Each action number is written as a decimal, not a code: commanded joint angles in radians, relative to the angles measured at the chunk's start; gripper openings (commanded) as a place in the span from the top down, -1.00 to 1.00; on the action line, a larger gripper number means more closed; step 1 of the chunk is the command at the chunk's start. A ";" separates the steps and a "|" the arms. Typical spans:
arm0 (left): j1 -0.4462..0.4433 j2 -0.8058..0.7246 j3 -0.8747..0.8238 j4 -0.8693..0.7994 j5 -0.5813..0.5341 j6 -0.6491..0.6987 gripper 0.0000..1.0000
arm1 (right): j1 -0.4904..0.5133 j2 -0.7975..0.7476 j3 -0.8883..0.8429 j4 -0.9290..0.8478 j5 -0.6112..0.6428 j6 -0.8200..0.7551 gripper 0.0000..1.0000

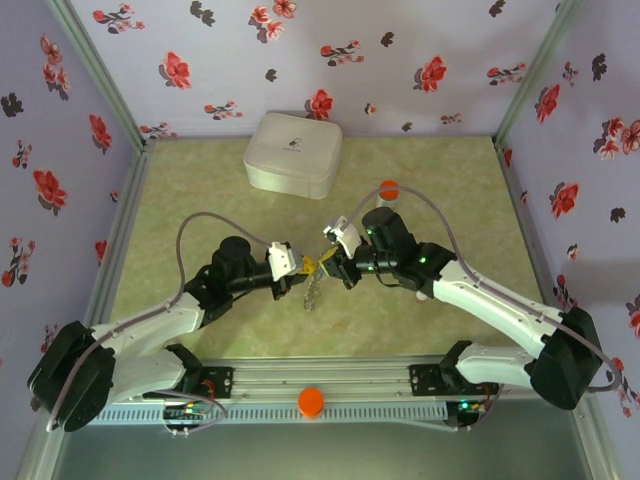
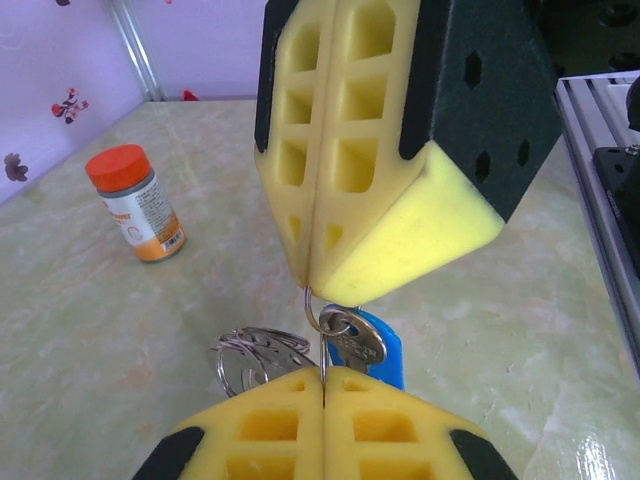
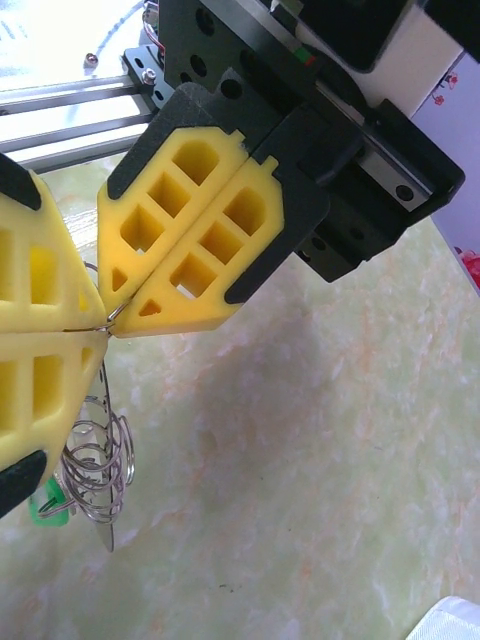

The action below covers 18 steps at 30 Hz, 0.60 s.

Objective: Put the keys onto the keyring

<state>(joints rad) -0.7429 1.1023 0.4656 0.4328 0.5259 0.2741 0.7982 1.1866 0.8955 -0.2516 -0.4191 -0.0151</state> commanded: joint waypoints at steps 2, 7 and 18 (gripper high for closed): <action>-0.016 -0.031 -0.008 0.050 0.008 0.022 1.00 | -0.005 0.014 0.029 -0.021 0.047 0.012 1.00; -0.016 -0.032 -0.019 0.106 -0.003 -0.031 1.00 | -0.006 0.016 0.032 -0.039 0.066 0.012 1.00; -0.016 -0.039 -0.050 0.195 -0.020 -0.055 1.00 | -0.005 0.087 0.125 -0.139 0.158 0.076 1.00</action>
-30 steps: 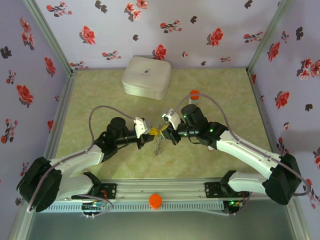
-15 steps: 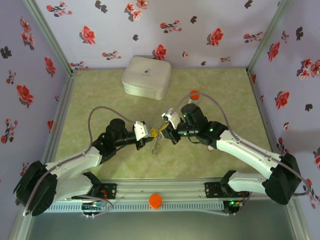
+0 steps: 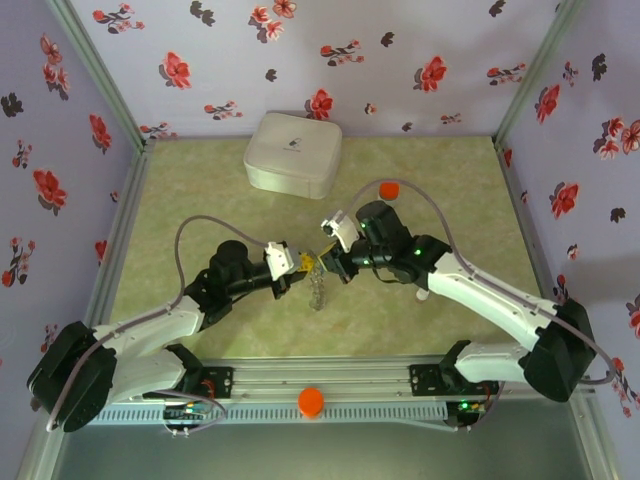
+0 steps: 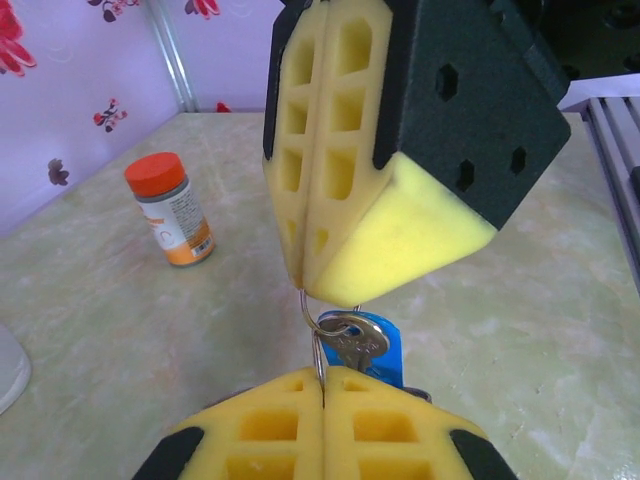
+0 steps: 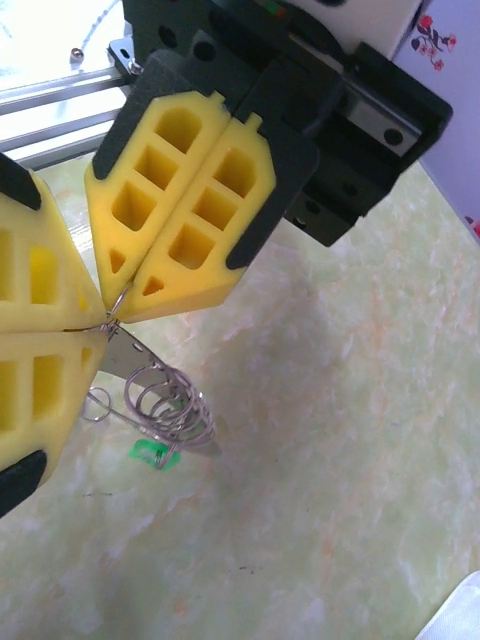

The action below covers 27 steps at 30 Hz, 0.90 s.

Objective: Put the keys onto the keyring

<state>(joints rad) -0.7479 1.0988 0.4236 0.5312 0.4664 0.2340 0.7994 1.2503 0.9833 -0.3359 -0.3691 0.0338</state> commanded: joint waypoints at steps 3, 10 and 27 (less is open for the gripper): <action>-0.012 -0.041 -0.009 0.096 0.026 -0.011 1.00 | -0.007 0.031 0.038 -0.063 0.111 0.041 1.00; -0.011 -0.043 -0.005 0.082 -0.014 -0.007 1.00 | -0.006 0.030 0.052 -0.084 0.102 0.054 1.00; 0.000 -0.015 0.020 0.082 0.023 -0.126 1.00 | 0.002 -0.181 -0.122 0.127 0.180 -0.331 1.00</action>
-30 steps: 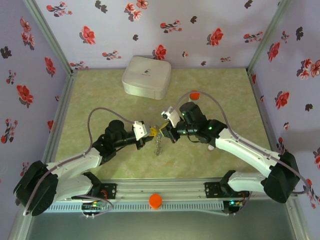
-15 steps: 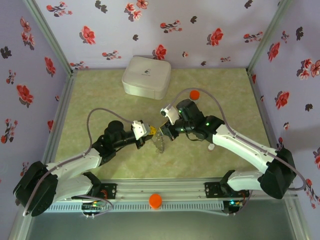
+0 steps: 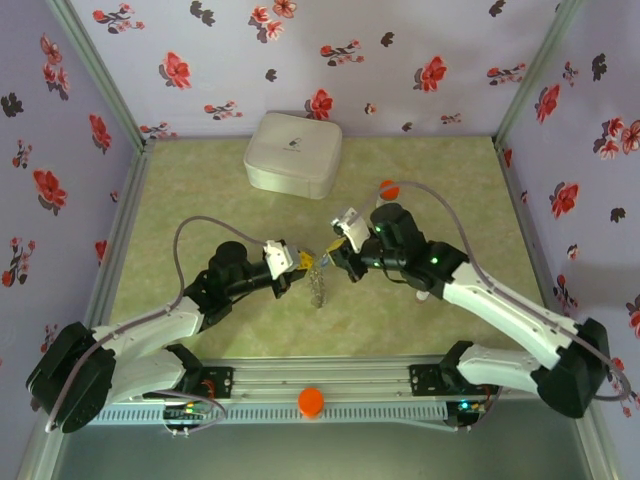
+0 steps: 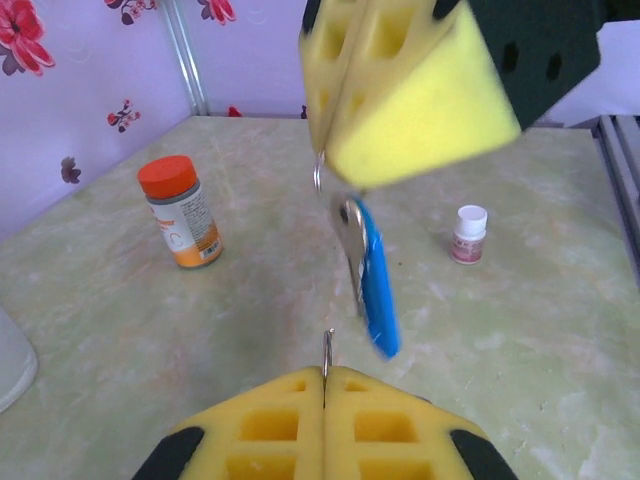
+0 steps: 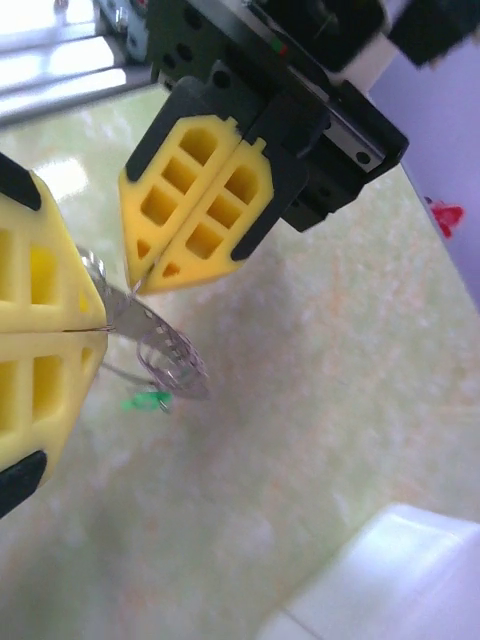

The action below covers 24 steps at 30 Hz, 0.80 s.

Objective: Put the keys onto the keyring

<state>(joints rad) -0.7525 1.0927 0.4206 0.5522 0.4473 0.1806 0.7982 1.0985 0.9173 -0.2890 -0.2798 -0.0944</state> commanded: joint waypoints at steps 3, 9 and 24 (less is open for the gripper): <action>0.023 0.006 0.050 0.046 0.091 -0.161 1.00 | 0.023 -0.044 -0.097 0.127 0.113 -0.396 1.00; 0.060 0.036 0.115 -0.028 0.207 -0.273 1.00 | 0.060 -0.022 -0.087 0.129 0.175 -0.675 1.00; 0.071 0.071 0.165 -0.164 0.196 -0.280 1.00 | 0.090 -0.026 -0.072 0.111 0.177 -0.776 1.00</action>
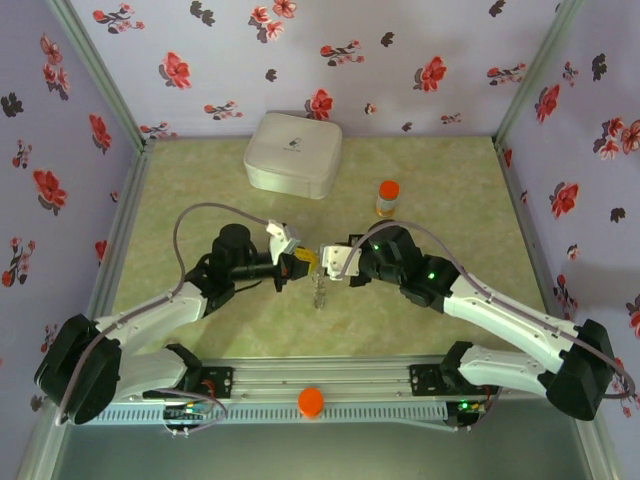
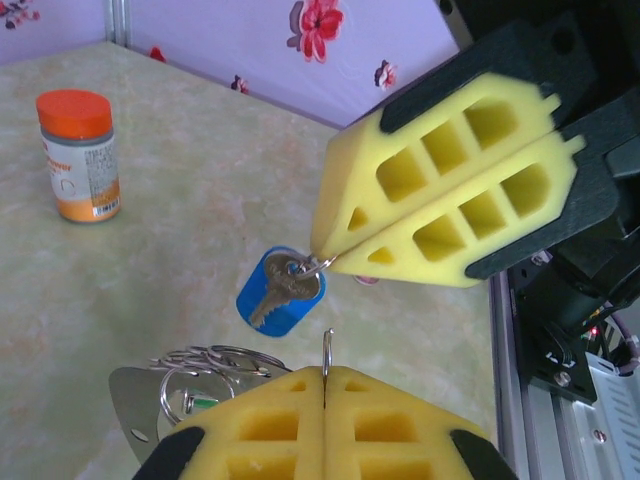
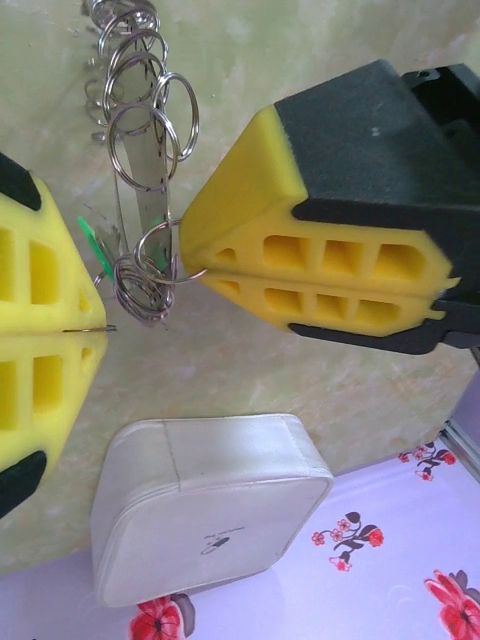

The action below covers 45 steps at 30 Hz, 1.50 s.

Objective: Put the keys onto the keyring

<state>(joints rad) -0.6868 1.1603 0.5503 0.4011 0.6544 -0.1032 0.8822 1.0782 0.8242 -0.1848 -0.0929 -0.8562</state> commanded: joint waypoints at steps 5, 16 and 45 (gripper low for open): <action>0.005 0.000 0.032 -0.019 -0.030 0.016 1.00 | 0.012 -0.003 0.009 0.035 -0.052 0.015 1.00; 0.006 -0.002 0.028 -0.013 -0.028 0.017 1.00 | 0.045 0.032 0.009 0.048 -0.024 -0.017 1.00; 0.006 -0.002 0.025 0.004 -0.035 0.014 1.00 | 0.071 0.042 -0.002 0.057 0.084 -0.056 1.00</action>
<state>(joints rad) -0.6868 1.1603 0.5503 0.3695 0.6132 -0.0994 0.9455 1.1221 0.8230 -0.1345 -0.0242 -0.8986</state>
